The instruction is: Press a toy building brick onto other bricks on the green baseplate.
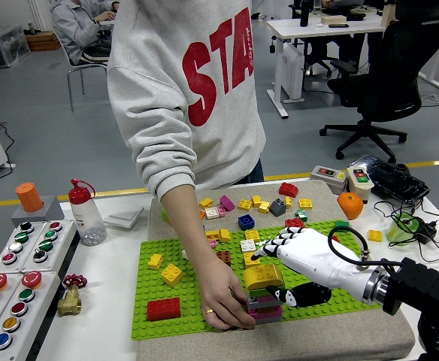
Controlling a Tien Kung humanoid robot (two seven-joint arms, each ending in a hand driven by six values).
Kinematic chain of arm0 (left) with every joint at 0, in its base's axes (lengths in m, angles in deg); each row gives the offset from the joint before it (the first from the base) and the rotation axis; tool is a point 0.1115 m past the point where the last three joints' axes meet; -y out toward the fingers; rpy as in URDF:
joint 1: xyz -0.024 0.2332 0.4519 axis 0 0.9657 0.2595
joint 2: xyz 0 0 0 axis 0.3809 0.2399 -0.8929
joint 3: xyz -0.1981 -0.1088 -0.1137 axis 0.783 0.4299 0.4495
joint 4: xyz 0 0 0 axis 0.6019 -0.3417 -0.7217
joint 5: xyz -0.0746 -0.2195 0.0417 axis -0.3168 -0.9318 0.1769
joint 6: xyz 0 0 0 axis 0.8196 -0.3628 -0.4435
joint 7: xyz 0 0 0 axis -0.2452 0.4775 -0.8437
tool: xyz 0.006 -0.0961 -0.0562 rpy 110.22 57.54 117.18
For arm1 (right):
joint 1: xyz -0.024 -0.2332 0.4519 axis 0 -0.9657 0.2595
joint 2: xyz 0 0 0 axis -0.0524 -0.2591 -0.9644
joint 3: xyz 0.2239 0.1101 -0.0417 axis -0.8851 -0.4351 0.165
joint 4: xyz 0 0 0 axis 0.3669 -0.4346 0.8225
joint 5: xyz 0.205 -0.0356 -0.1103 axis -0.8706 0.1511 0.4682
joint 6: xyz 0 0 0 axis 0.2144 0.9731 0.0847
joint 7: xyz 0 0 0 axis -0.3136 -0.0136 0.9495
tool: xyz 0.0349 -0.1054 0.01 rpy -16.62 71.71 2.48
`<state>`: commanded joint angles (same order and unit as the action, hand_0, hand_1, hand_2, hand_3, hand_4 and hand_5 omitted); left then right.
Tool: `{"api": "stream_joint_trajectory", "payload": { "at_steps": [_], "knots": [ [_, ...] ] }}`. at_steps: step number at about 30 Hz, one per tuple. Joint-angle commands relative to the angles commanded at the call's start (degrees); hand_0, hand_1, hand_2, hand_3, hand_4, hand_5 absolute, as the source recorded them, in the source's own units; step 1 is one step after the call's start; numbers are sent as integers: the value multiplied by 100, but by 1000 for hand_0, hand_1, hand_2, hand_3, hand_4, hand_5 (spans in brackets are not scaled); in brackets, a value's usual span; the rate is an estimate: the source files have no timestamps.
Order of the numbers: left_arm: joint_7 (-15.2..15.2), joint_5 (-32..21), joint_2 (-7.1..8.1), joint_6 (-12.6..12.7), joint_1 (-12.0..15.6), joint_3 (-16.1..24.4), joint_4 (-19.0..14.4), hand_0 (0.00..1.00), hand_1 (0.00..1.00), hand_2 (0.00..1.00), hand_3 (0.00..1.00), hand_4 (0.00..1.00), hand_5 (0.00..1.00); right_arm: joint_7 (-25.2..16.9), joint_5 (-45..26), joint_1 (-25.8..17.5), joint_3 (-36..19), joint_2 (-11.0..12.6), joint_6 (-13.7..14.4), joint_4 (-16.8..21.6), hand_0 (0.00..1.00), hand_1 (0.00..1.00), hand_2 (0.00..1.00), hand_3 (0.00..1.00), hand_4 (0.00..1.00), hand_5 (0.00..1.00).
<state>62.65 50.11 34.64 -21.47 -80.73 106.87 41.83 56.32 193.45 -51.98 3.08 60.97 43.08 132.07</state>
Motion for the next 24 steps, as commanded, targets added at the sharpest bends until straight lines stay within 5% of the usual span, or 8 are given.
{"api": "stream_joint_trajectory", "payload": {
  "at_steps": [1,24],
  "knots": [
    [0,1,0,0,0,1,0,619,585,586,426,291,933,-2,5,-10,-1,7,24,5,785,705,678,716,623,417],
    [0,-2,-2,-13,0,-4,0,620,585,586,427,292,931,-8,114,-130,4,76,4,-50,783,689,658,694,625,419]
  ]
}}
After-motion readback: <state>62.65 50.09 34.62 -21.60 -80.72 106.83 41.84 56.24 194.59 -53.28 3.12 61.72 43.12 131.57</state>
